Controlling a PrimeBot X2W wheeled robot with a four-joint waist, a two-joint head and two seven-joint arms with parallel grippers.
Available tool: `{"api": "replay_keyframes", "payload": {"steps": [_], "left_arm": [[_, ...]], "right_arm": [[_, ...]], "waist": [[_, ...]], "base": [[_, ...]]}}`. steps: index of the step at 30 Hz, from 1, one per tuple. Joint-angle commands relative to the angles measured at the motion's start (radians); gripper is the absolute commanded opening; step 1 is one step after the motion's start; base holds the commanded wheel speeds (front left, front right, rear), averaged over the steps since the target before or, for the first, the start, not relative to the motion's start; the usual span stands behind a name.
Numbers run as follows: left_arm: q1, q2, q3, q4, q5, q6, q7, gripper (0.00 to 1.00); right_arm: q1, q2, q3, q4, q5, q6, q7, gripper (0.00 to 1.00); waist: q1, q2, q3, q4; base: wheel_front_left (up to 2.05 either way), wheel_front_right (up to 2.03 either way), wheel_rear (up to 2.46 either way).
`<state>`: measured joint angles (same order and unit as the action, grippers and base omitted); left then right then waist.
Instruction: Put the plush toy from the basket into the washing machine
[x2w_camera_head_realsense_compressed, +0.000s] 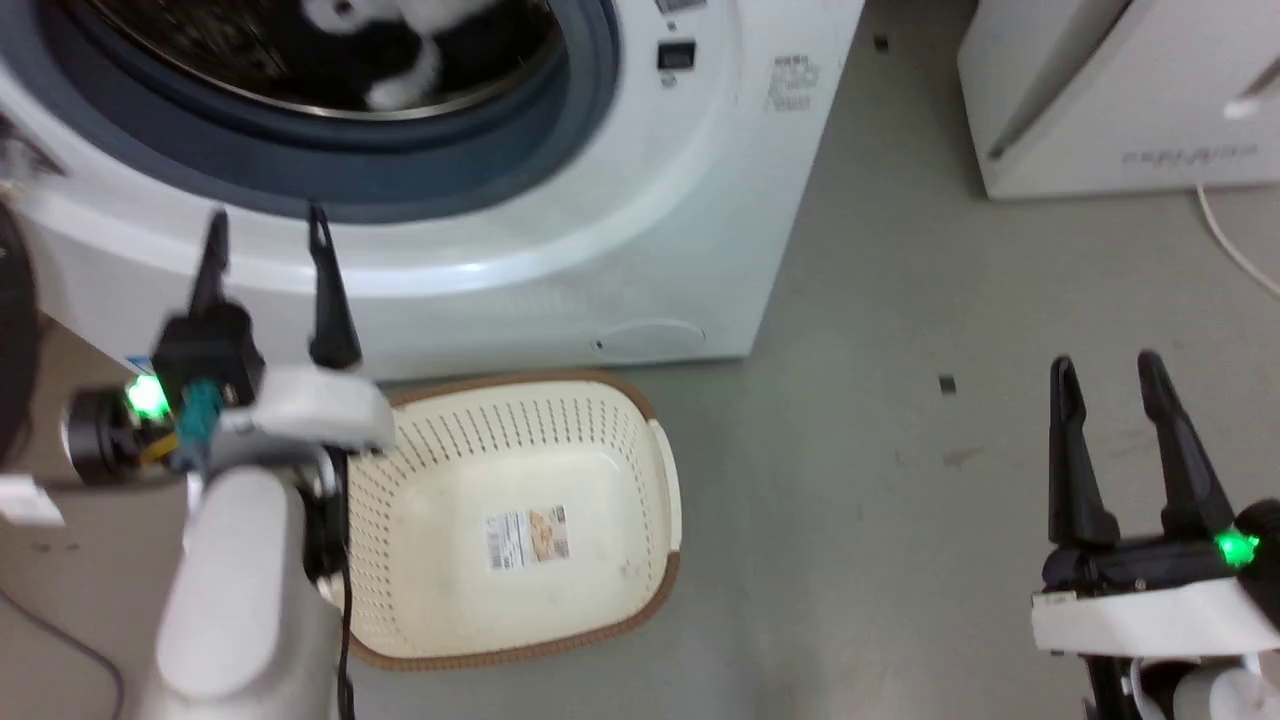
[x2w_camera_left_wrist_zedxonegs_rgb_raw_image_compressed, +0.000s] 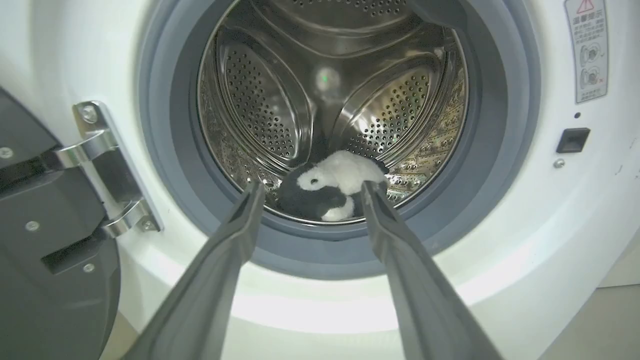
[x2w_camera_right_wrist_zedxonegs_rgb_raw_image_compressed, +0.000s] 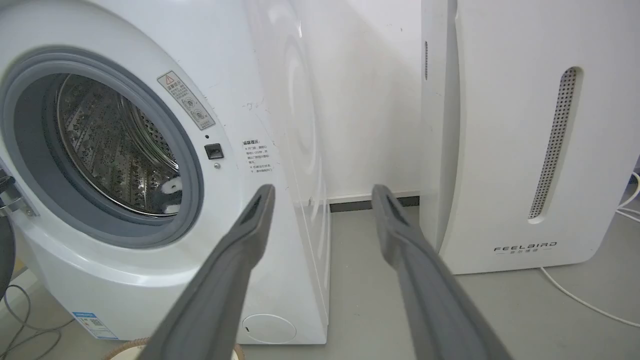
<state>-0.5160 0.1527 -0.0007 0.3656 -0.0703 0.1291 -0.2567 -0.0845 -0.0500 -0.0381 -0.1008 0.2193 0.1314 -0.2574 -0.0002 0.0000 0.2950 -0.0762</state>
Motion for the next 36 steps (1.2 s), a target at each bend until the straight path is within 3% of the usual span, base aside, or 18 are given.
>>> {"api": "replay_keyframes", "payload": {"steps": [1,14,27,28,36], "left_arm": [[0.045,-0.011,-0.001,-0.026,0.007,-0.003,-0.005,1.0],[0.416,-0.058,-0.014,-0.159,0.023,-0.05,-0.005,1.0],[0.52,-0.074,-0.033,-0.172,0.037,-0.07,-0.005,1.0],[0.52,-0.075,-0.033,-0.171,0.036,-0.072,-0.005,0.0],[0.511,-0.075,-0.031,-0.175,0.033,-0.07,0.01,0.0]], "right_arm": [[0.024,0.0,-0.004,0.01,-0.007,-0.001,-0.004,1.0],[0.162,0.0,-0.022,0.064,-0.019,-0.001,-0.004,1.0],[0.204,0.0,-0.028,0.085,-0.023,-0.001,-0.004,1.0],[0.204,0.0,-0.028,0.087,-0.023,-0.001,-0.004,0.0],[0.183,0.0,-0.021,0.085,-0.023,0.0,0.009,0.0]], "waist": [[0.0002,0.0,-0.067,0.029],[0.0002,0.0,-0.267,0.081],[0.0002,0.0,-0.311,0.112],[0.0002,0.0,-0.312,0.113],[0.0002,0.0,-0.311,0.111]], "base": [[0.0,0.0,0.0],[0.0,0.0,0.0],[0.0,0.0,0.0],[0.0,0.0,0.0],[0.0,0.0,0.0]]}}
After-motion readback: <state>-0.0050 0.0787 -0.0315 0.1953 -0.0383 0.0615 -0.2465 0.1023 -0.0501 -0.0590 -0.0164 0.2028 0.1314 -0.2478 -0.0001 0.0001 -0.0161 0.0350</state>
